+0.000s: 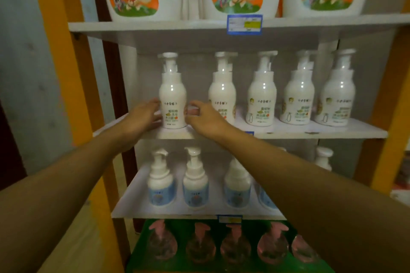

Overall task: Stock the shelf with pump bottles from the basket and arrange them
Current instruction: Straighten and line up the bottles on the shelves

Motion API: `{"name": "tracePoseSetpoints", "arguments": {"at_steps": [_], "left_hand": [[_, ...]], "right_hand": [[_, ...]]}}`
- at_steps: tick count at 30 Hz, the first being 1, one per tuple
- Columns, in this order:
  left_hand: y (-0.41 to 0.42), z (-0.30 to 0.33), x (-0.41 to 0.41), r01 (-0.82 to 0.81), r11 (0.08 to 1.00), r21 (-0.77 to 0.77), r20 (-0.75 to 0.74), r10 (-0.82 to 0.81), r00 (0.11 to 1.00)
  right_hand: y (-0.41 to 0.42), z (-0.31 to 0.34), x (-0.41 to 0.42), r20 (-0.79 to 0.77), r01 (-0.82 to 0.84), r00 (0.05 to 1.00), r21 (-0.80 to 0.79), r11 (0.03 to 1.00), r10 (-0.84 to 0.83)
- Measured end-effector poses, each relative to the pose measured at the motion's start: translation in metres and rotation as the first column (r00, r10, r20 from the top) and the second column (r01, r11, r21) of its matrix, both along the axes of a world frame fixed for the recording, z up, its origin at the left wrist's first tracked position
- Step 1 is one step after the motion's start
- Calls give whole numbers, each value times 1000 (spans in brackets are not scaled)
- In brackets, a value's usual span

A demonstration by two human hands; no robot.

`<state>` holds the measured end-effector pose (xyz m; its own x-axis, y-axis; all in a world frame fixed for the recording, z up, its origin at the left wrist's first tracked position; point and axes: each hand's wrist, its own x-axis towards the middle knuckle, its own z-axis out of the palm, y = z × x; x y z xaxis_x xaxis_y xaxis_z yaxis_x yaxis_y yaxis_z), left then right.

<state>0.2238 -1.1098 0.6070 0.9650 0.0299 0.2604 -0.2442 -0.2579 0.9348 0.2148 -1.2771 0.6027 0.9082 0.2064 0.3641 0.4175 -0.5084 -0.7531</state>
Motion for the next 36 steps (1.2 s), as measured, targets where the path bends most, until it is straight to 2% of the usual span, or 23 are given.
{"name": "tracePoseSetpoints", "arguments": {"at_steps": [2,6,11,19,23,25,27,28,30,32,34,36], "left_hand": [[-1,-5,5,10,1000,-18,-27,-10,1000],[3,-5,6,-64,997,41,17,64,998],[20,0,3,-83,994,-68,-33,80,996],[23,-2,2,-41,994,-98,-54,35,998],[21,-2,0,-13,998,-58,-56,10,998],[19,-5,0,-80,995,61,3,80,997],[14,-9,-7,-258,958,125,175,235,956],[9,-11,-14,-296,949,111,270,258,928],[-7,-12,-28,-184,980,76,365,145,920],[-28,-8,-38,-19,992,123,335,-24,942],[-49,-3,-35,93,976,195,265,-144,954],[-70,1,-29,154,945,289,168,-208,963]], "right_hand": [[-1,1,0,-11,-8,1000,-24,1000,8],[0,1,4,-6,-29,1000,-80,996,28],[8,2,6,14,-96,995,-262,960,103],[12,-3,8,-5,-104,994,-241,965,106],[12,-1,5,-33,-126,992,-296,947,122],[11,0,1,-1,-108,994,-275,955,112],[2,2,-6,151,-9,988,-155,988,33],[-8,3,-12,234,39,972,-63,997,-23],[-34,2,-22,354,125,923,87,988,-148],[-58,0,-27,400,242,874,135,961,-276],[-74,-1,-33,372,311,867,115,943,-331],[-81,-1,-40,283,300,911,39,953,-298]]}}
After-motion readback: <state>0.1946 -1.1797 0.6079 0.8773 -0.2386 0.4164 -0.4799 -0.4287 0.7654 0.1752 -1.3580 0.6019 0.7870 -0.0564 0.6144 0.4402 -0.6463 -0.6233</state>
